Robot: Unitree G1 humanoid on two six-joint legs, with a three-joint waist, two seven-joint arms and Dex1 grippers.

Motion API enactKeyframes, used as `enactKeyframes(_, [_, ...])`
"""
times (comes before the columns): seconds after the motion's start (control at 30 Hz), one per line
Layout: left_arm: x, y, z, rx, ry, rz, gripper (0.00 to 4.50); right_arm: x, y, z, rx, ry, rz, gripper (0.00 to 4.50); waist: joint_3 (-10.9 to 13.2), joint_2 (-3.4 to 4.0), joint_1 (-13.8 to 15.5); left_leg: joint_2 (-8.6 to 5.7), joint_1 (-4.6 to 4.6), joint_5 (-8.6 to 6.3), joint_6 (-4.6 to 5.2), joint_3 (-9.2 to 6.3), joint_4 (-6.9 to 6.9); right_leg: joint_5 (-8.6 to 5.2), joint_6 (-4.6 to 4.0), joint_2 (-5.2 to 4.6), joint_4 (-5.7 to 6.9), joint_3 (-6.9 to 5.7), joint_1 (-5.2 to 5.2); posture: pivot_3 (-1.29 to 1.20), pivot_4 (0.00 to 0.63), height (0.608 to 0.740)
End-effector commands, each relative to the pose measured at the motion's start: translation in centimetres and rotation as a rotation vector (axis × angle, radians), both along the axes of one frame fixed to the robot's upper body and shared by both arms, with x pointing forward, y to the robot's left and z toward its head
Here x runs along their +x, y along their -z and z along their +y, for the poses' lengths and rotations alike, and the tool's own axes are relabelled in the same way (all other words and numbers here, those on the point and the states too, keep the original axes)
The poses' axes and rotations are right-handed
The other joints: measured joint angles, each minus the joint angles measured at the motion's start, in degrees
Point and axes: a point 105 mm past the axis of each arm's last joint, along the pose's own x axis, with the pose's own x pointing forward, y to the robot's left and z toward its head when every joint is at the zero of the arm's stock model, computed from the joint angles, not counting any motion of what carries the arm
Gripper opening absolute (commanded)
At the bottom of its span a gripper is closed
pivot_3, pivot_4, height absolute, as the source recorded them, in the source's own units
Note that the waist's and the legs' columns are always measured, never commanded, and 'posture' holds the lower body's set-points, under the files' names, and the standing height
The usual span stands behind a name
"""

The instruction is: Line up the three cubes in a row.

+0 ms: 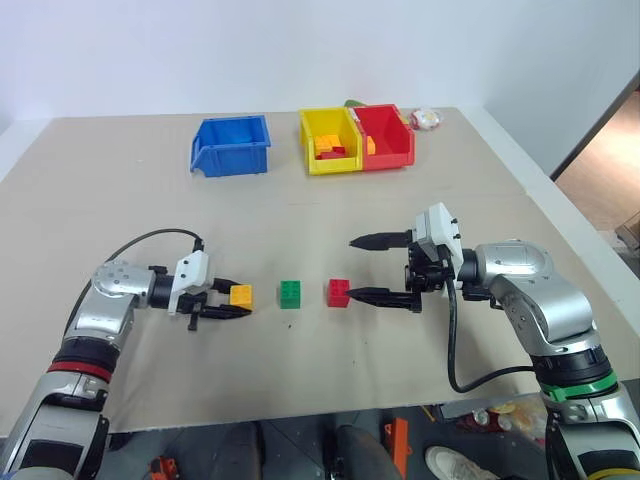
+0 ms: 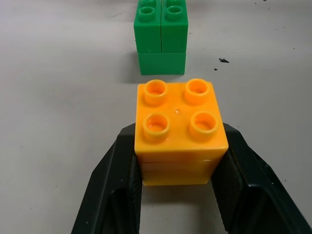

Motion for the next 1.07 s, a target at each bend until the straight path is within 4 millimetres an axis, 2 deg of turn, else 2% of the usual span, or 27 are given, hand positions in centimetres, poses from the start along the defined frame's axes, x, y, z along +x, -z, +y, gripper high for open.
enactKeyframes(0.03, [-0.1, 0.4, -0.2, 0.030, 0.029, 0.015, 1.84, -0.4, -1.2, -0.1, 0.011, -0.007, -0.047, 4.50, 0.0, 0.00, 0.0, -0.01, 0.00, 0.00, 0.00, -0.01, 0.02, 0.01, 0.01, -0.01, 0.00, 0.00, 0.02, 0.00, 0.150, 0.740])
enactKeyframes(0.07, [-0.2, 0.6, -0.2, 0.043, 0.036, 0.015, 2.42, -0.4, -1.2, -0.1, 0.010, -0.006, -0.046, 4.50, 0.0, 0.00, 0.0, -0.02, 0.00, 0.00, 0.00, 0.00, 0.04, 0.01, 0.01, -0.03, 0.00, 0.00, 0.03, 0.00, 0.150, 0.740])
enactKeyframes(0.17, [0.2, 0.3, -0.3, 0.038, 0.022, 0.004, 3.39, -0.4, -1.2, -0.1, 0.012, -0.004, -0.047, 4.50, 0.0, -0.01, 0.0, -0.02, 0.00, 0.00, 0.00, 0.01, 0.06, 0.03, 0.02, -0.03, 0.00, 0.02, 0.02, 0.00, 0.150, 0.740])
enactKeyframes(0.27, [0.6, -0.8, 0.1, 0.032, 0.008, -0.037, 4.41, -0.4, -1.2, -0.1, 0.018, -0.002, -0.047, 4.50, 0.0, -0.01, 0.0, -0.02, 0.00, 0.00, 0.00, 0.01, 0.04, 0.02, 0.02, -0.02, 0.00, 0.02, 0.02, 0.00, 0.150, 0.740])
enactKeyframes(0.43, [0.4, -3.4, 1.3, -0.005, -0.040, -0.056, 4.41, -0.4, -1.3, -0.2, 0.029, 0.013, -0.047, 4.50, 0.0, -0.01, -0.1, 0.03, -0.02, 0.00, 0.00, -0.01, 0.01, 0.01, 0.01, 0.04, 0.00, 0.01, -0.03, 0.00, 0.150, 0.740])
enactKeyframes(0.53, [-0.8, -5.0, 2.2, -0.020, -0.082, -0.028, 4.41, -0.5, -1.5, -0.5, 0.044, 0.032, -0.051, 4.50, 0.0, 0.00, -0.2, 0.06, -0.01, 0.00, 0.00, -0.02, -0.01, 0.01, 0.01, 0.05, 0.02, 0.01, -0.03, 0.00, 0.150, 0.740])
enactKeyframes(0.67, [-0.8, -8.8, 3.4, -0.190, -0.291, -0.027, 4.41, 0.1, -2.0, -1.8, 0.084, 0.106, -0.047, 4.50, 0.0, 0.00, -0.5, 0.07, -0.01, 0.00, 0.00, -0.01, -0.04, -0.03, 0.03, -0.01, 0.03, 0.00, -0.04, 0.00, 0.150, 0.740])
enactKeyframes(0.73, [-0.6, -9.5, 4.0, -0.251, -0.385, -0.043, 4.41, 0.7, -1.9, -2.6, 0.086, 0.154, -0.049, 4.50, 0.0, 0.00, -0.4, 0.05, -0.01, 0.00, 0.00, -0.05, 0.00, -0.02, 0.04, -0.04, 0.03, -0.04, 0.00, 0.00, 0.150, 0.740])
enactKeyframes(0.9, [0.2, -8.4, 5.5, -0.292, -0.642, -0.143, 4.41, 2.8, -0.9, -4.6, 0.067, 0.319, -0.121, 4.50, 0.0, 0.00, -0.4, -0.06, 0.19, 0.00, 0.00, -0.02, -0.01, 0.01, 0.09, -0.21, 0.01, 0.09, 0.13, 0.00, 0.150, 0.740])
enactKeyframes(0.97, [0.5, -6.6, 6.4, -0.251, -0.772, -0.194, 4.41, 3.3, -0.1, -5.4, 0.060, 0.375, -0.133, 4.50, 0.0, 0.00, -0.4, -0.06, 0.14, 0.00, 0.00, 0.00, 0.01, 0.04, 0.13, -0.19, 0.01, 0.11, 0.10, 0.00, 0.150, 0.740])
enactKeyframes(1.07, [-0.2, -4.5, 6.9, -0.221, -0.838, -0.204, 4.41, 3.3, 0.8, -5.9, 0.073, 0.412, -0.119, 4.50, 0.0, -0.01, -0.4, -0.05, 0.18, 0.00, 0.00, 0.01, -0.06, 0.05, 0.14, -0.17, 0.00, 0.22, 0.08, 0.00, 0.150, 0.740])
